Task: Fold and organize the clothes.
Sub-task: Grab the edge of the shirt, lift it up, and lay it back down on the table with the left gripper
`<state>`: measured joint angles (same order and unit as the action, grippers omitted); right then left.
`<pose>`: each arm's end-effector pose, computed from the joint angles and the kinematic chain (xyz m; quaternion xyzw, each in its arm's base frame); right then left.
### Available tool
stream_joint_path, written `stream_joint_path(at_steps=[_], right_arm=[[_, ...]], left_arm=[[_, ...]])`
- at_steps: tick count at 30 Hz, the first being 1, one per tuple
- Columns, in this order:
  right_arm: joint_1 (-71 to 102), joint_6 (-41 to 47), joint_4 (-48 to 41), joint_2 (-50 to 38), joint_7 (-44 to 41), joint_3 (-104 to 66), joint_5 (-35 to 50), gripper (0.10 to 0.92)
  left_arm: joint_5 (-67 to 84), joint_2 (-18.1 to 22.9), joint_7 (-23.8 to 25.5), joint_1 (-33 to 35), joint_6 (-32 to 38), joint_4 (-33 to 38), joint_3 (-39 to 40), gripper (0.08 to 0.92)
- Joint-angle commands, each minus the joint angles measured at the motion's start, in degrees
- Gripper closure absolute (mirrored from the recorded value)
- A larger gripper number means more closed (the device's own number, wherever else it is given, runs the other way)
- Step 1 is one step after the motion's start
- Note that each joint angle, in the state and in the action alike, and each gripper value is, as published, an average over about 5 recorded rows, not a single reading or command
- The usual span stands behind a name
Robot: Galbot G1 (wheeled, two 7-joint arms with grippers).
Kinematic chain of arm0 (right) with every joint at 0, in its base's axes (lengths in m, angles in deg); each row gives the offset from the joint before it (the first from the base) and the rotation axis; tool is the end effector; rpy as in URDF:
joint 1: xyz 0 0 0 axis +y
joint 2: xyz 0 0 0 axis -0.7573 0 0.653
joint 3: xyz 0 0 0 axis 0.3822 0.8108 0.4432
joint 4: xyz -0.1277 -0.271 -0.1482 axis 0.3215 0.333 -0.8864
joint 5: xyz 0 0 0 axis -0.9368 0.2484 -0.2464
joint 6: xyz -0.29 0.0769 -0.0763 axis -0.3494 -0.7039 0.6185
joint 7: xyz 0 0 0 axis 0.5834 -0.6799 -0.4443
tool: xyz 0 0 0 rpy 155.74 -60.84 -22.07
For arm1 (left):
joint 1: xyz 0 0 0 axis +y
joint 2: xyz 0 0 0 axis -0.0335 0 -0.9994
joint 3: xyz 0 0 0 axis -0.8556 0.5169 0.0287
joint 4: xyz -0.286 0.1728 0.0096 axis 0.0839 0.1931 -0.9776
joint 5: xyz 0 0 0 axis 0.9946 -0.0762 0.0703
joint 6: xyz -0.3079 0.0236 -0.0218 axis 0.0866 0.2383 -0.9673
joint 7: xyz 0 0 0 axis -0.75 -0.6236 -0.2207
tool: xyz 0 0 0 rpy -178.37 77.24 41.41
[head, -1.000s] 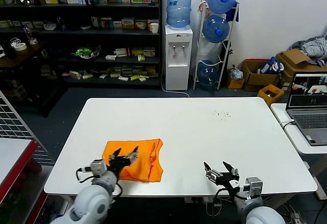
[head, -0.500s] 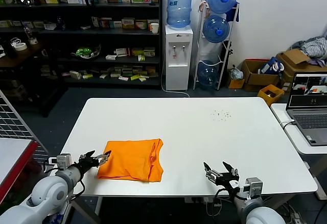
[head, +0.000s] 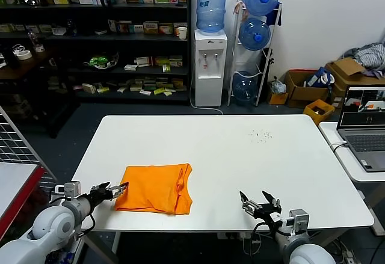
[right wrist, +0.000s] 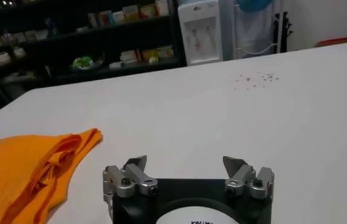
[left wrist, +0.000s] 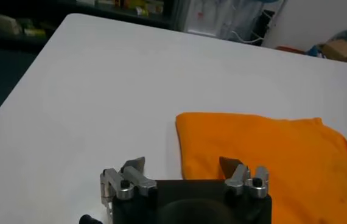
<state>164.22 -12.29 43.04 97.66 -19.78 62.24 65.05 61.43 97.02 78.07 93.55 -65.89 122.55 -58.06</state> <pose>0.1692 -0.0609 -0.2815 0.0890 -0.9571 -0.0771 0.2648 0.2648 0.1790 -0.2942 -0.0983 -0.9336 0.0809 0.3348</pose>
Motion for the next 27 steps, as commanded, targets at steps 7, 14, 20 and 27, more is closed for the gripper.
stream_joint_path(at_steps=[7,14,20,27], right_arm=[[0.5,0.0,0.3,-0.1,0.2,-0.4,0.0,0.203],[0.4,0.1,0.1,0.0,0.2,-0.3,-0.1,0.203],[0.4,0.0,0.0,0.2,0.2,-0.2,-0.2,0.203],[0.6,-0.1,0.1,0.2,0.2,-0.2,-0.3,0.203]], left_arm=[[-0.6,1.7,1.2,-0.4,-0.5,-1.4,1.1,0.338],[-0.9,2.1,1.1,-0.4,0.3,-1.2,1.2,0.538],[-0.9,2.6,1.0,0.0,0.8,-0.5,1.0,0.711],[-1.4,3.5,0.1,0.6,1.3,1.9,0.4,0.887]])
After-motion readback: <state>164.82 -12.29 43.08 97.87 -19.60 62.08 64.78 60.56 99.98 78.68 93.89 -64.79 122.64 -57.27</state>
